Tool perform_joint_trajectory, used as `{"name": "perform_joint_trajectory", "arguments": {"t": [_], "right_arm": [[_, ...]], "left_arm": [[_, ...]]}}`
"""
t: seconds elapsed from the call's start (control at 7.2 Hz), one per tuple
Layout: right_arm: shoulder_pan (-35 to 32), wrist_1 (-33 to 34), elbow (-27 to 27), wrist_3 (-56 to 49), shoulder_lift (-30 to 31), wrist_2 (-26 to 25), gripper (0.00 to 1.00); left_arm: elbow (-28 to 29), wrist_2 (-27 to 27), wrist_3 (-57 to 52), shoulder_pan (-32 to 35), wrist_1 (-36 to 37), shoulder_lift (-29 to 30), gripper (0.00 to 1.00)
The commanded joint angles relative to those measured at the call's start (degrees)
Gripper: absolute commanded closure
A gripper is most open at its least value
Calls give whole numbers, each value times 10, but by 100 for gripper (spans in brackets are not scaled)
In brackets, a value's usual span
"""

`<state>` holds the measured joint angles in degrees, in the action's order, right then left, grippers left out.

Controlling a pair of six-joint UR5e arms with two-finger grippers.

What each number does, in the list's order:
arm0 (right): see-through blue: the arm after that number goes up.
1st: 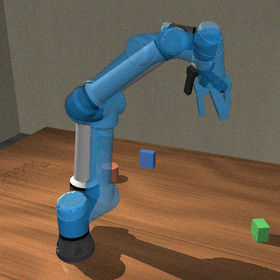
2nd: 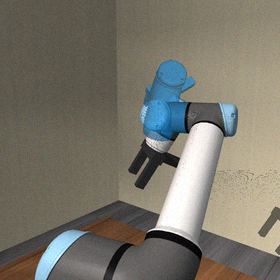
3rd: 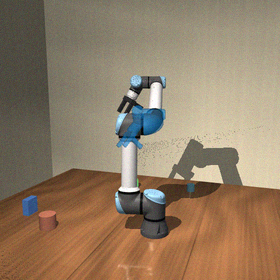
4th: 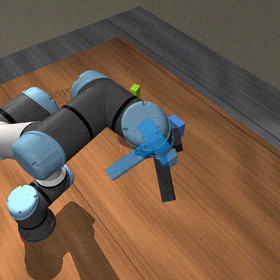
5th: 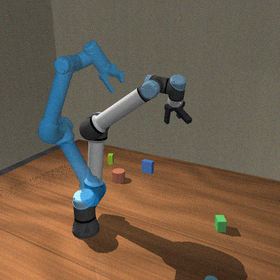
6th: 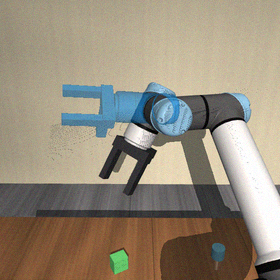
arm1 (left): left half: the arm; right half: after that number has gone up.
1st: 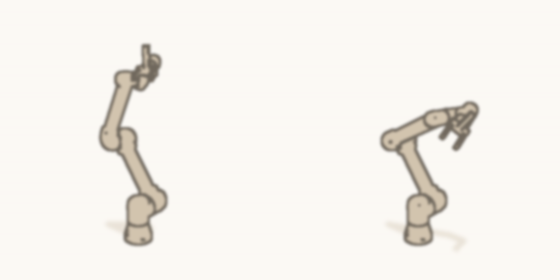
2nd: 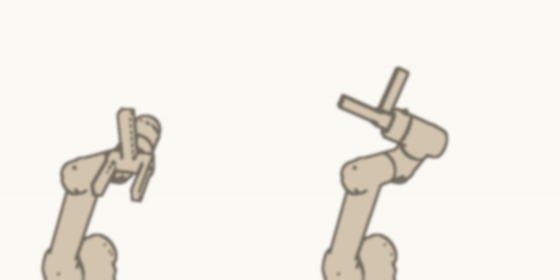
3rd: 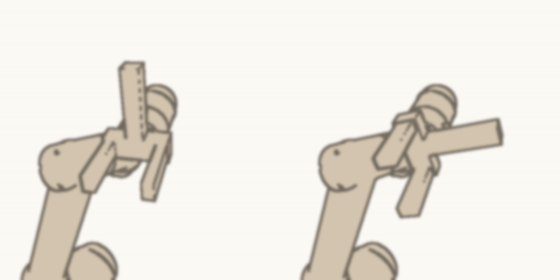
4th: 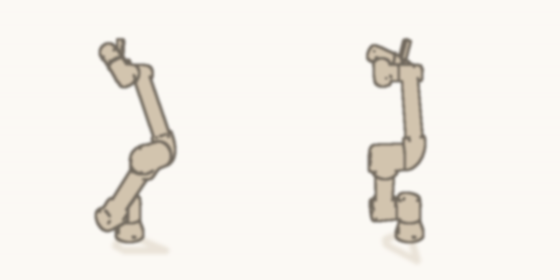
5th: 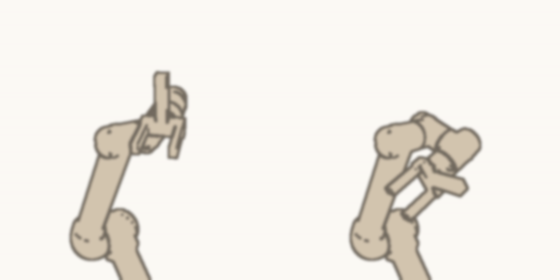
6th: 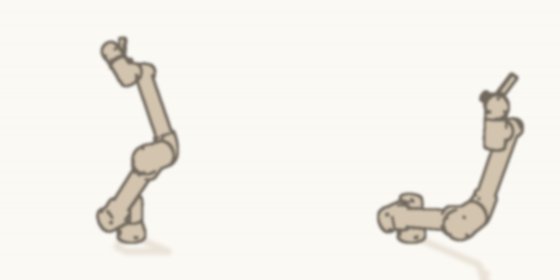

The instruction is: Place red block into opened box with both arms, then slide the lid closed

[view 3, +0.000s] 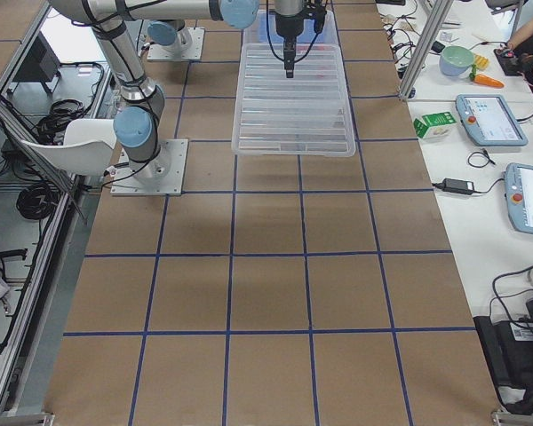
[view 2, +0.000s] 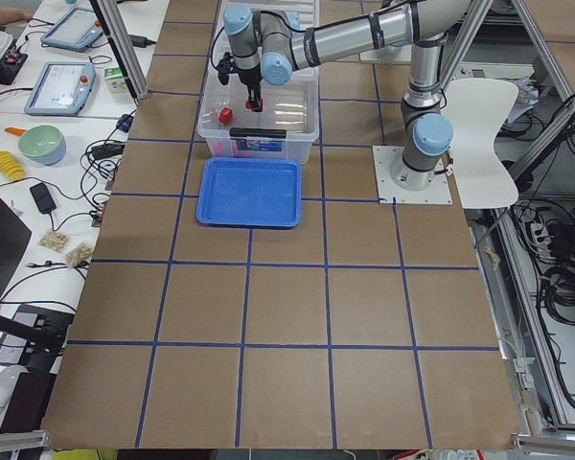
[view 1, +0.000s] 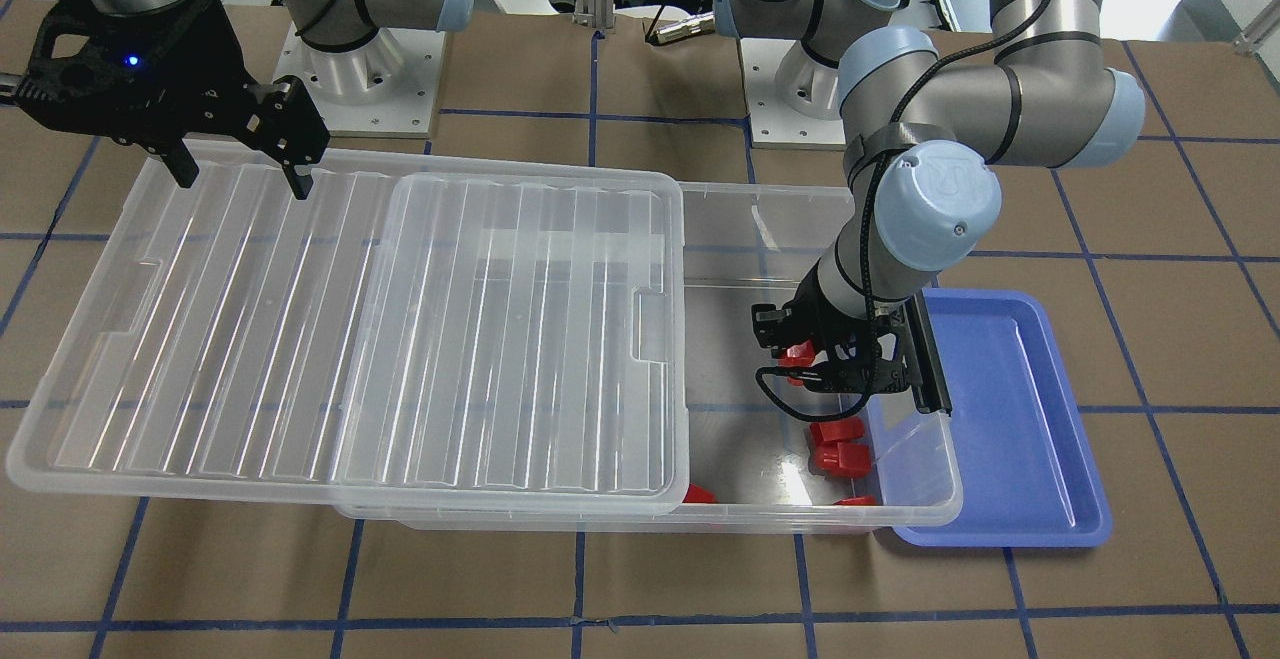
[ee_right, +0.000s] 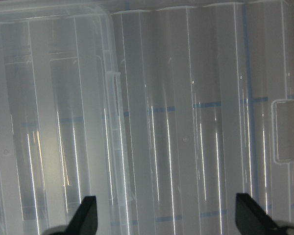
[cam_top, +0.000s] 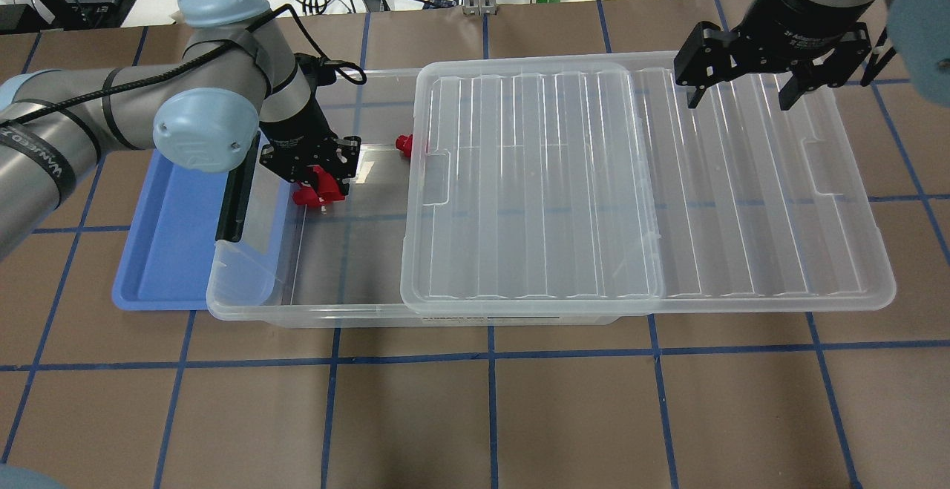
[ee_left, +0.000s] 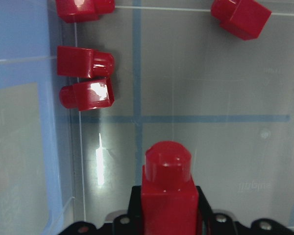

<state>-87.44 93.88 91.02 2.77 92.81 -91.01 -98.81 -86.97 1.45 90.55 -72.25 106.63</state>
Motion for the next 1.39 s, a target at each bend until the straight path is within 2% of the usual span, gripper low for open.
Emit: {"name": "perform_joint_trajectory", "arguments": {"t": [0.0,1.11,1.25], "right_arm": [[1,0,0,0,0,1,0],[1,-1,1,0,1,-3,0],[1,-1,0,0,0,-3,0]], "left_arm": [[-6,0,0,0,15,30,100],[-9,0,-25,-11,40,102,100],[-9,0,-25,-11,44,106,88]]}}
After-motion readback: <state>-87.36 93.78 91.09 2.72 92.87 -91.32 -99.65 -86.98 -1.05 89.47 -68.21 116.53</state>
